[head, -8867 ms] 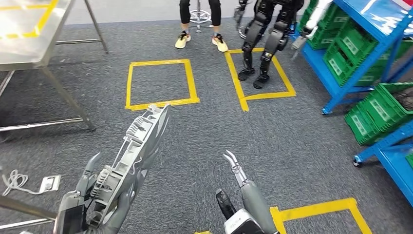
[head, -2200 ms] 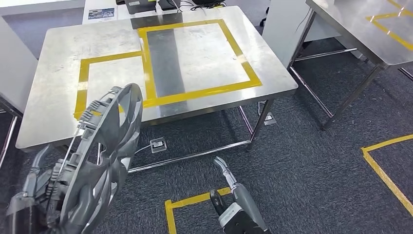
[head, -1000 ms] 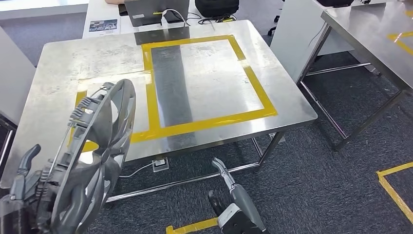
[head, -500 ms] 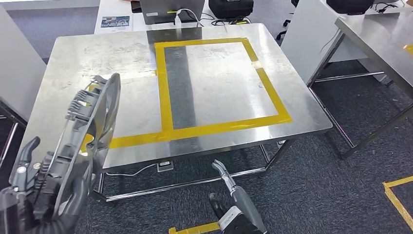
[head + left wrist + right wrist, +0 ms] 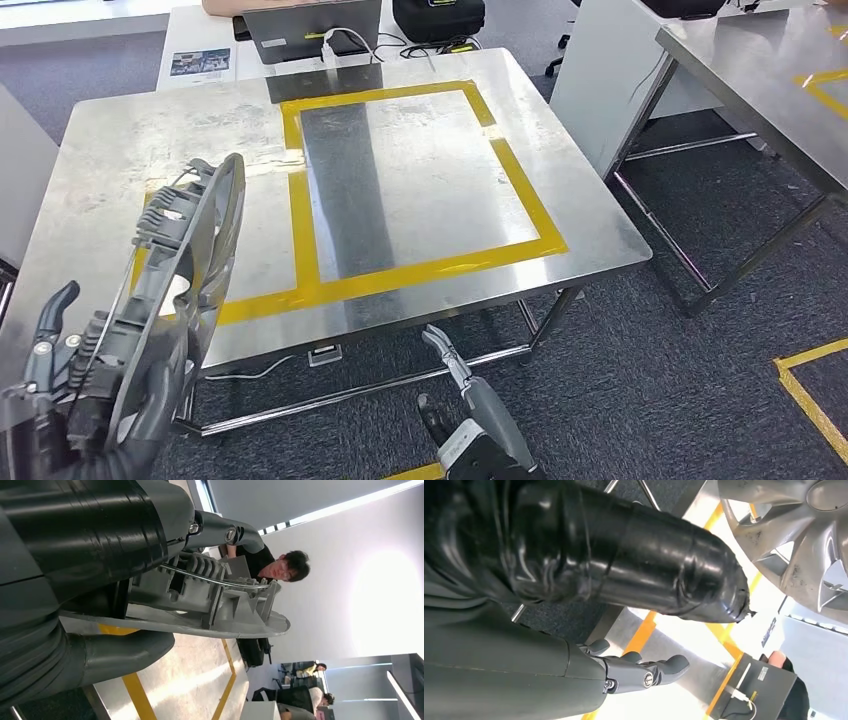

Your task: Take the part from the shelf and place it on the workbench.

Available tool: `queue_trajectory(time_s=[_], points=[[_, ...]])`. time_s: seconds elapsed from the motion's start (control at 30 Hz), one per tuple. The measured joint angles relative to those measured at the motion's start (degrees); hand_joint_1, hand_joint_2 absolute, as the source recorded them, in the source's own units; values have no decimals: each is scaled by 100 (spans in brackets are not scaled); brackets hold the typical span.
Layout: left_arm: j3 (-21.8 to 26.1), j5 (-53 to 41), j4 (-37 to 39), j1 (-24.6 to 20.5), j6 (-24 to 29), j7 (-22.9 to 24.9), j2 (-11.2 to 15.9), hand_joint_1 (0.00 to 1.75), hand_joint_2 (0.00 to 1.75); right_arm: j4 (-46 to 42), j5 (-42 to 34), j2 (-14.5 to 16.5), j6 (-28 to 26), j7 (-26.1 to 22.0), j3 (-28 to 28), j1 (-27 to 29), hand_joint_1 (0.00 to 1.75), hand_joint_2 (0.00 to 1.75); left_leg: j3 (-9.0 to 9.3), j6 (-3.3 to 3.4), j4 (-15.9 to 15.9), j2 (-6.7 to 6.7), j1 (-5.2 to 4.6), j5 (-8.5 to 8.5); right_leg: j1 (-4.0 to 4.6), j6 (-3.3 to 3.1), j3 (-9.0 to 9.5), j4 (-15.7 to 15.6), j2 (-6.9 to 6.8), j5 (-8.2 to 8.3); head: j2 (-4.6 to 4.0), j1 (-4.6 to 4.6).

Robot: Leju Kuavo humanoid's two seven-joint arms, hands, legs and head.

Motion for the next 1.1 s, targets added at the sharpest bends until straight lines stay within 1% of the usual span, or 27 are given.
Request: queue_trajectory(time_s=[0.03, 0.07, 0.13, 0.2, 0.23, 0.27, 0.3, 0.37, 0.4, 0.43, 0.47, 0.5, 0.53, 0.57, 0.6, 0.67, 0.73, 0.77, 0.8, 0.87, 0.9, 0.93, 0.97, 1.0, 1.03, 1.07, 1.1], points=[[-1, 13, 9, -1, 2, -9, -5, 175, 175, 8, -5, 3, -1, -2, 0, -2, 0, 0, 160, 12, -309, -5, 0, 110, 7, 35, -10, 71, 8, -60, 0, -24], [1, 21, 15, -2, 2, -10, -10, 175, 175, 12, -8, 5, -2, -6, 0, -2, 0, 0, 269, 37, -499, -11, -5, 143, 13, 71, -38, 126, 13, -107, 0, -32], [10, 28, 27, 0, 1, -10, -16, 175, 175, 21, -12, 8, -5, -19, 1, -2, 0, 0, 349, 109, -591, -25, -30, 91, 22, 134, -82, 173, 19, -158, 0, -24], [23, 31, 35, 3, 1, -10, -22, 175, 175, 32, -13, 9, -8, -33, 2, -2, 0, 0, 371, 176, -608, -31, -17, 87, 9, 187, -81, 202, 10, -193, 0, -1], [28, 31, 38, 5, 1, -11, -29, 175, 175, 37, -13, 9, -10, -40, 2, -5, 0, 0, 396, 203, -625, -31, -2, 84, 0, 223, -114, 309, 2, -250, 0, 21], [30, 31, 38, 4, 1, -11, -37, 175, 175, 39, -13, 9, -11, -46, 2, -7, 0, 0, 424, 226, -639, -29, 13, 78, -14, 261, -228, 528, -6, -346, 0, 53], [32, 31, 39, 3, 1, -12, -44, 175, 175, 43, -14, 9, -12, -51, 2, -6, 0, 0, 447, 245, -644, -26, 13, 63, -36, 302, -405, 851, -13, -468, 0, 91], [34, 31, 46, 4, 1, -13, -50, 175, 175, 60, -15, 9, -12, -55, 3, -1, 0, 0, 480, 264, -646, -25, 10, 23, -80, 353, -832, 1543, -18, -655, 0, 143], [35, 32, 54, 5, 1, -12, -51, 175, 175, 72, -15, 9, -12, -55, 4, 1, 0, 0, 505, 264, -646, -27, 8, -3, -93, 361, -972, 1706, -18, -627, 0, 158], [36, 33, 61, 7, 1, -11, -54, 175, 175, 82, -15, 9, -11, -55, 4, 3, 0, 0, 541, 259, -646, -32, 6, -33, -99, 355, -1009, 1655, -19, -490, 0, 178], [36, 34, 67, 8, 1, -11, -56, 175, 175, 88, -15, 9, -12, -55, 4, 2, 0, 0, 587, 252, -647, -37, 4, -65, -98, 336, -943, 1400, -19, -266, 0, 202], [36, 34, 72, 8, 1, -11, -59, 175, 175, 91, -15, 9, -12, -55, 4, 1, 0, 0, 632, 243, -654, -42, 5, -98, -88, 299, -810, 1008, -20, -20, 0, 229], [36, 33, 74, 6, 1, -11, -63, 175, 175, 92, -15, 9, -13, -55, 4, -1, 0, 0, 675, 228, -668, -45, 0, -128, -70, 255, -660, 659, -23, 140, 0, 244], [37, 32, 75, 3, 1, -13, -67, 175, 175, 93, -15, 9, -13, -56, 4, -4, 0, 0, 700, 205, -683, -48, 1, -146, -44, 205, -522, 381, -27, 223, 0, 261], [39, 31, 76, 1, 1, -14, -71, 175, 175, 94, -15, 9, -13, -58, 4, -7, 0, 0, 710, 176, -705, -50, 5, -155, -20, 161, -437, 232, -33, 230, 0, 275], [42, 32, 81, 0, 1, -13, -75, 175, 175, 94, -16, 9, -13, -62, 4, -7, 0, 0, 739, 104, -764, -45, 11, -158, 12, 94, -352, 136, -35, 183, 0, 293], [43, 35, 87, 1, 1, -11, -77, 175, 175, 93, -16, 13, -12, -63, 4, -2, 0, 0, 757, 58, -735, -27, 6, -213, -13, 48, -220, -18, -35, 187, 0, 273], [44, 36, 88, -5, 0, -14, -78, 175, 175, 93, -13, 18, -11, -60, 4, -5, 0, 0, 687, 47, -570, -20, 0, -293, -30, 21, -135, -100, -36, 187, 0, 243], [44, 36, 90, -14, -4, -15, -81, 175, 175, 95, -8, 22, -9, -45, 4, -8, 0, 0, 534, 45, -283, -14, -2, -402, -41, -2, -61, -154, -37, 175, 0, 202], [51, 47, 89, -37, -27, -3, -87, 175, 175, 95, 14, 28, 3, 9, 4, -13, 0, 0, 81, 34, 442, -13, -8, -598, -29, -39, 9, -157, -36, 110, 0, 126], [57, 72, 90, -43, -40, 2, -90, 175, 175, 95, 26, 29, 12, 35, 5, -7, 0, 0, -99, 27, 655, -12, -8, -586, -24, -41, 37, -142, -30, 68, 0, 97], [64, 109, 92, -44, -48, -1, -90, 175, 175, 95, 37, 31, 24, 50, 5, -2, 0, 0, -186, 22, 678, -12, -7, -474, -21, -35, 71, -121, -22, 22, 0, 72], [67, 158, 95, -44, -48, -14, -90, 175, 175, 95, 43, 34, 33, 55, 5, 2, 0, 0, -159, 18, 483, -10, -3, -264, -23, -20, 109, -89, -12, -29, 0, 48], [67, 208, 97, -44, -45, -32, -90, 175, 175, 95, 45, 38, 41, 56, 5, 3, 0, 0, -56, 17, 151, -8, 3, -20, -27, 2, 145, -44, -1, -91, 0, 23], [67, 255, 103, -51, -41, -51, -90, 175, 175, 95, 46, 41, 47, 54, 4, 3, 0, 0, 66, 15, -155, -8, 0, 132, -21, 37, 143, 10, 7, -157, 0, -5], [67, 291, 108, -59, -38, -72, -92, 175, 175, 92, 46, 43, 49, 50, 4, 3, 0, 0, 196, 31, -406, -11, -2, 191, -14, 73, 130, 71, 14, -225, 0, -31], [69, 318, 113, -62, -34, -91, -94, 175, 175, 90, 47, 44, 50, 44, 5, 4, 0, 0, 276, 53, -537, -17, -10, 176, -9, 111, 110, 115, 17, -269, 0, -34]])
